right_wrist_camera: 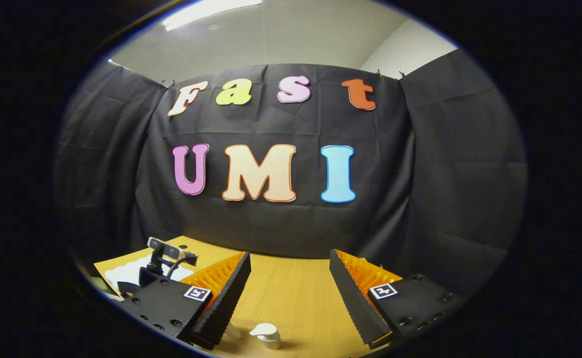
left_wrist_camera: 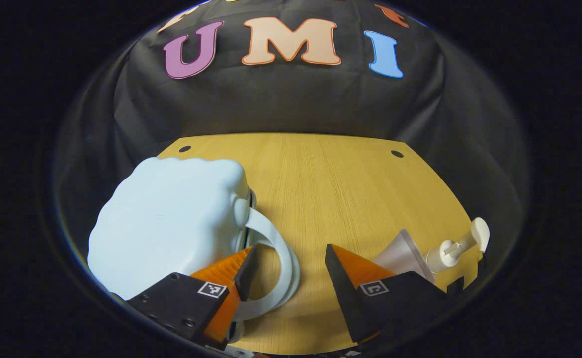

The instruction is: First open the suitcase, pack the skin care products into it, and then close the suitcase.

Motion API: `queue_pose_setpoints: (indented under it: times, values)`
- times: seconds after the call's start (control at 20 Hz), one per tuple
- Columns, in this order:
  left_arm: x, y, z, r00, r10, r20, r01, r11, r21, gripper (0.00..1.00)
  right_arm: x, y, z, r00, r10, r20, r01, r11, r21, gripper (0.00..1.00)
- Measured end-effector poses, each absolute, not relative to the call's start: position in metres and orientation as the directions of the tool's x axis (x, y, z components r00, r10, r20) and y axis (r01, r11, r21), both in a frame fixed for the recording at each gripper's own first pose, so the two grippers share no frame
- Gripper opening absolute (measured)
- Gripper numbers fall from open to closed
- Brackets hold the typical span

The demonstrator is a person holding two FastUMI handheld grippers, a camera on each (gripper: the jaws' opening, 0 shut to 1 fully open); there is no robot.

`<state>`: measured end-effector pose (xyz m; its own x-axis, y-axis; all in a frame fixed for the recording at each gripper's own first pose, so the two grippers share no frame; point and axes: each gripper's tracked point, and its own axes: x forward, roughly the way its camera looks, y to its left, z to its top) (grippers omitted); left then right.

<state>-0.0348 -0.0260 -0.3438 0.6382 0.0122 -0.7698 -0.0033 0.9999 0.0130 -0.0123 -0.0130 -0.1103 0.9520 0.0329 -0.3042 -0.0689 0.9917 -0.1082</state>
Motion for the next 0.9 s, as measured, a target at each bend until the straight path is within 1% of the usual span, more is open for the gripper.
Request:
queue_pose_setpoints:
  times: [0.2,0.35,0.45,0.5,0.55,0.6,0.65,0.7,0.85,0.9]
  values:
    - [-0.036,-0.027,-0.365,0.579,0.023,-0.815,-0.053,0.999,-0.010,0.83,-0.012,-0.011,-0.105,0.955,0.036,-0.293,-0.076,0.989,-0.128,0.99]
    - [-0.034,-0.024,-0.377,0.557,0.034,-0.830,-0.055,0.998,0.003,0.82,-0.012,-0.011,-0.107,0.956,0.029,-0.291,-0.072,0.988,-0.140,0.98]
    - [-0.034,-0.031,-0.381,0.538,-0.009,-0.843,-0.040,0.999,-0.037,0.79,-0.013,-0.012,-0.108,0.956,0.024,-0.292,-0.068,0.988,-0.140,0.98]
    - [-0.035,-0.028,-0.383,0.532,0.002,-0.847,-0.053,0.998,-0.031,0.73,-0.012,-0.013,-0.107,0.957,0.021,-0.289,-0.064,0.988,-0.141,0.98]
    - [-0.034,-0.022,-0.384,0.532,0.017,-0.846,-0.055,0.998,-0.014,0.45,-0.013,-0.014,-0.106,0.958,0.017,-0.285,-0.059,0.988,-0.141,0.99]
    - [-0.034,-0.017,-0.387,0.531,0.023,-0.847,-0.056,0.998,-0.008,0.41,-0.012,-0.015,-0.105,0.959,0.014,-0.282,-0.055,0.989,-0.139,0.99]
    - [-0.035,-0.015,-0.388,0.522,0.023,-0.852,-0.061,0.998,-0.011,0.10,-0.012,-0.015,-0.104,0.961,0.011,-0.277,-0.051,0.989,-0.135,0.99]
    - [-0.037,-0.016,-0.386,0.509,0.010,-0.860,-0.066,0.997,-0.028,0.12,-0.011,-0.015,-0.104,0.961,0.010,-0.275,-0.048,0.990,-0.132,0.99]
    - [-0.036,-0.017,-0.385,0.510,-0.012,-0.860,-0.051,0.998,-0.044,0.04,-0.011,-0.015,-0.103,0.964,0.009,-0.266,-0.044,0.991,-0.127,0.99]
    - [-0.035,-0.016,-0.383,0.514,-0.002,-0.858,-0.047,0.998,-0.030,0.03,-0.012,-0.013,-0.104,0.965,0.010,-0.263,-0.045,0.991,-0.127,0.96]
